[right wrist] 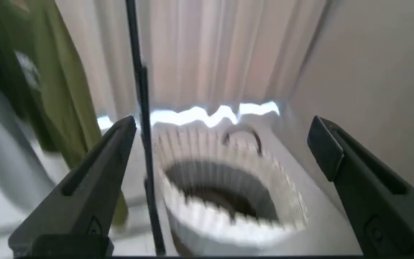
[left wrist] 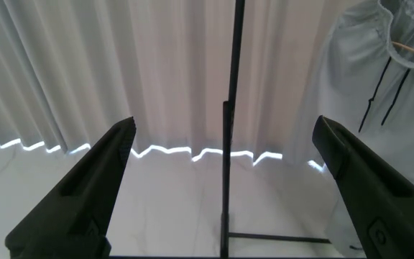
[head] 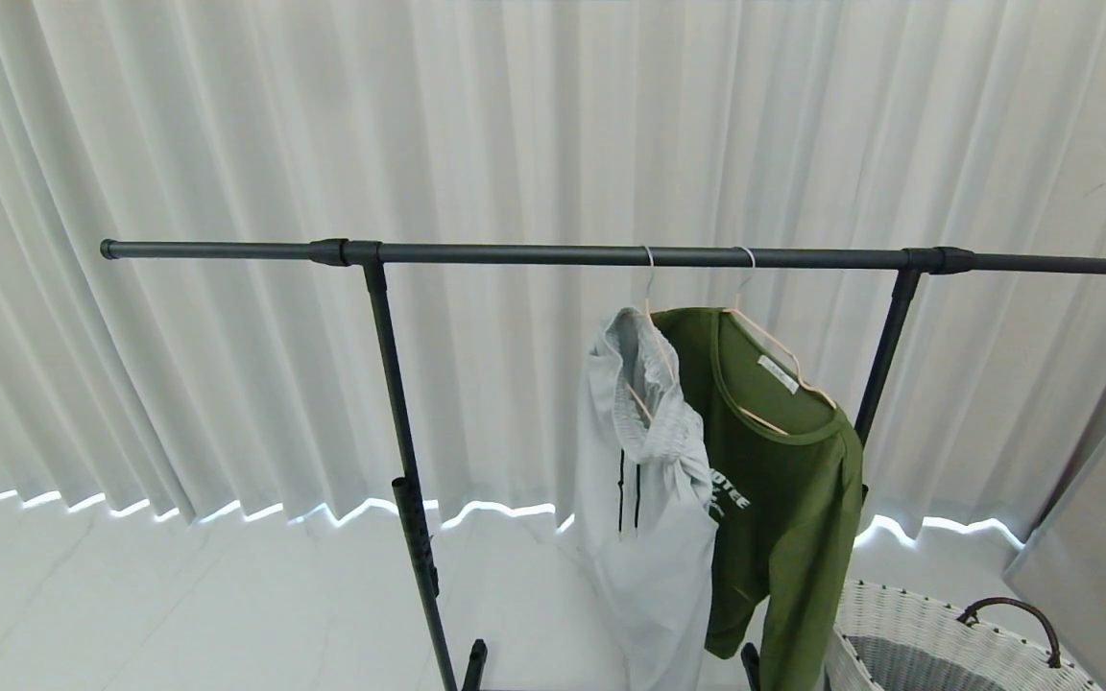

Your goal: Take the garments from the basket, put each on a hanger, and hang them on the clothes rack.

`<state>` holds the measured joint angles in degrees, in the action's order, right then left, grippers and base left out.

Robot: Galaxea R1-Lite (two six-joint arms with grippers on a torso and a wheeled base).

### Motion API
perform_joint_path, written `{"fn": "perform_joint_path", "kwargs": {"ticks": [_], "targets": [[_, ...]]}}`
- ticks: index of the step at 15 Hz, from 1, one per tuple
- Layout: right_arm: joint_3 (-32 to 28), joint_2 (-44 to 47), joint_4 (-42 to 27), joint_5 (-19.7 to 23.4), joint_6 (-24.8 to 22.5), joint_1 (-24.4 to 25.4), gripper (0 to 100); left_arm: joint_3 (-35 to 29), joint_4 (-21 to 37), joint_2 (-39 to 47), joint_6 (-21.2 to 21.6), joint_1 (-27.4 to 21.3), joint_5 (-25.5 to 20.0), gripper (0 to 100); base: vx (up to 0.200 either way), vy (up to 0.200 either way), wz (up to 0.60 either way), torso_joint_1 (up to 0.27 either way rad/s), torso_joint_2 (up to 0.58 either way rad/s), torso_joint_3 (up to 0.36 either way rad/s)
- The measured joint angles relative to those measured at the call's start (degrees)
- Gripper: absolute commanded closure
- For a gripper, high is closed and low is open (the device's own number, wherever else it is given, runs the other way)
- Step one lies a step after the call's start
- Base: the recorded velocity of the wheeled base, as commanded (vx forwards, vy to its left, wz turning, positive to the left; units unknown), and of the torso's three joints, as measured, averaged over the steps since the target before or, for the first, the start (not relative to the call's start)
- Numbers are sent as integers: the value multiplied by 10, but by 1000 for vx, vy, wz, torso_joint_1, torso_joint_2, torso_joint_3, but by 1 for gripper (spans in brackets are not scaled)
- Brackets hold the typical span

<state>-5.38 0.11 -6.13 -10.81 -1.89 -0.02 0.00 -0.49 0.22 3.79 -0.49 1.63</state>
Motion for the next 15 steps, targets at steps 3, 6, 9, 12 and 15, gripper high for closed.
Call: {"fn": "perform_joint_path", "kwargs": {"ticks": [3,6,9,12,15], "targets": [[43,-1,83,100,-10,0,0,0,0,-1,0,0,0,0,0,0,0,0,0,0],[51,-1,64,106,13,0,0,0,0,-1,0,0,0,0,0,0,0,0,0,0],[53,-1,64,106,20,0,0,0,0,-1,0,0,0,0,0,0,0,0,0,0],[54,-1,64,105,20,0,0,0,0,-1,0,0,0,0,0,0,0,0,0,0],[54,-1,64,106,21,0,0,0,0,-2,0,0,0,0,0,0,0,0,0,0]]}}
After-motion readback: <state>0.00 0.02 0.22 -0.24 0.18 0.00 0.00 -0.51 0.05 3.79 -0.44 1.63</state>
